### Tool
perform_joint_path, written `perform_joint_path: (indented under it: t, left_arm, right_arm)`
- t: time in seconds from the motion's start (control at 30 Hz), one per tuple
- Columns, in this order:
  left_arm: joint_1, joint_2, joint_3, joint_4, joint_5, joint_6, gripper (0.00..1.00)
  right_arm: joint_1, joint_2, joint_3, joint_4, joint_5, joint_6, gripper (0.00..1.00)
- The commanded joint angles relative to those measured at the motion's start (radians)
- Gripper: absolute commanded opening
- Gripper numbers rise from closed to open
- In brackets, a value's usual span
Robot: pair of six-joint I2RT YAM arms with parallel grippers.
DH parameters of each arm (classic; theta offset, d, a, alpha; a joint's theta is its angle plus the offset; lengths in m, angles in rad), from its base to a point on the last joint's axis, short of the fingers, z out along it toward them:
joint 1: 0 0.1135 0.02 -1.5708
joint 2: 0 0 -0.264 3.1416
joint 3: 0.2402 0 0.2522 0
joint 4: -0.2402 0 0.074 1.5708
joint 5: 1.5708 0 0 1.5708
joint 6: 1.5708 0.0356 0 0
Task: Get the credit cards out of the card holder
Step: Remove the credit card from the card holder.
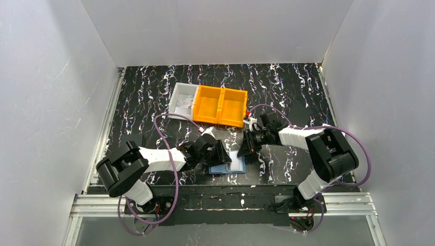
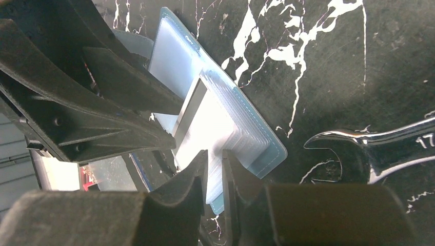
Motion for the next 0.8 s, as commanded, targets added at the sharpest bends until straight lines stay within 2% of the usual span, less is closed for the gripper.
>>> perform_joint_path:
  t: [0.0,0.33,0.53,0.63,0.77]
  left_arm:
    - [0.007,0.027,-0.017,0.060,0.033,-0.031,0.37]
    - [0.018,0.053,-0.067,0.131,0.036,-0.097,0.34]
    - [0.029,0.099,-0.108,0.252,0.053,-0.148,0.29]
    - [0.036,0.130,-0.119,0.302,0.067,-0.162,0.22]
    - [0.047,0.154,-0.134,0.353,0.082,-0.172,0.00]
  right_arm:
    - [0.003,0.027,0.014,-0.020,0.053,-0.037,0.26]
    - [0.005,0.039,0.017,-0.025,0.056,-0.037,0.26]
    - [0.016,0.052,0.020,-0.034,0.066,-0.042,0.25]
    - [0.022,0.059,0.024,-0.042,0.073,-0.051,0.25]
    - [0.025,0.063,0.026,-0.048,0.079,-0.056,0.24]
